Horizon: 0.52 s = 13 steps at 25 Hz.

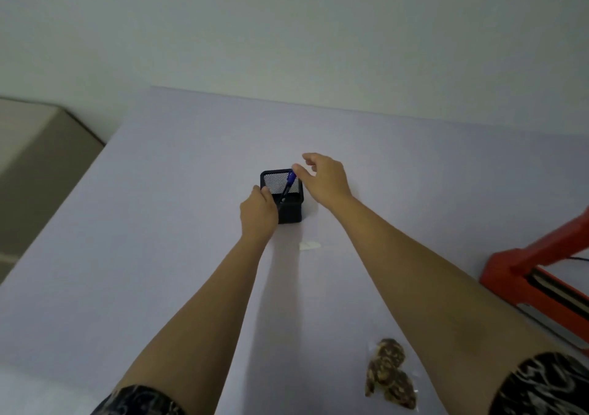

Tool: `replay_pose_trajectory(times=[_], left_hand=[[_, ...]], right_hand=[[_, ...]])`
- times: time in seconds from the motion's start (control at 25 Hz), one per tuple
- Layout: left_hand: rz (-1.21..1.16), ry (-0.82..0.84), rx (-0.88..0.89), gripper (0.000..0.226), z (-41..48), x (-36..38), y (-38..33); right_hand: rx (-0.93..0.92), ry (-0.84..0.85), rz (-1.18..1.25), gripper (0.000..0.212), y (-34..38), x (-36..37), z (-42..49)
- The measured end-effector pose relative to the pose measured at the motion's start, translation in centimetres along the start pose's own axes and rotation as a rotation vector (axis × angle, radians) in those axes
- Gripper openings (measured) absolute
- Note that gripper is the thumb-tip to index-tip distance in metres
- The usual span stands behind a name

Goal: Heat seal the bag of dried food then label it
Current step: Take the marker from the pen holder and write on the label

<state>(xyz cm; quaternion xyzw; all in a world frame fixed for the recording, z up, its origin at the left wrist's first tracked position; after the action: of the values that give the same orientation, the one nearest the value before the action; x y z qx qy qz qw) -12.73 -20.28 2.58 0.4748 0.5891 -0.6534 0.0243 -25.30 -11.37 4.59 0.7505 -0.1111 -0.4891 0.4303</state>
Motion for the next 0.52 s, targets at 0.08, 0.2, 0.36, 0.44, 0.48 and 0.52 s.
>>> replay_pose_trajectory(times=[0.08, 0.2, 0.36, 0.44, 0.48, 0.52], left_hand=[[0.04, -0.012, -0.008, 0.036, 0.3, 0.2, 0.4], [0.099, -0.025, 0.008, 0.037, 0.4, 0.5, 0.5], [0.087, -0.013, -0.031, 0.039, 0.3, 0.4, 0.5], [0.056, 0.0, -0.05, 0.035, 0.3, 0.6, 0.6], [0.023, 0.002, -0.063, 0.033, 0.1, 0.4, 0.4], [-0.021, -0.004, -0.065, 0.034, 0.0, 0.1, 0.2]], right_hand=[[-0.002, 0.01, 0.005, 0.033, 0.3, 0.9, 0.7], [-0.018, -0.018, 0.069, 0.022, 0.5, 0.9, 0.8], [-0.078, -0.052, 0.173, 0.017, 1.5, -0.6, 0.6], [-0.073, -0.12, 0.28, 0.017, 2.3, -2.8, 0.7], [-0.07, -0.158, 0.341, 0.016, 2.6, -4.1, 0.8], [-0.065, -0.186, 0.398, 0.014, 2.8, -5.4, 0.7]])
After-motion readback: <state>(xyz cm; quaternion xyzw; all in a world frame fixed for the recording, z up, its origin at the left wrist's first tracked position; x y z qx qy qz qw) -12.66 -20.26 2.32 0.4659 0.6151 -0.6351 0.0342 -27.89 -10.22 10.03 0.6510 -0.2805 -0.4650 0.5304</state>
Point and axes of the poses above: each hand's wrist, its own z-axis towards the middle knuckle, its own x-axis out of the palm, y = z × x, the point moved 5 cm from there along z, towards the middle knuckle, and after that the axes turned 6 degrees about x, right-handed, at the moved point
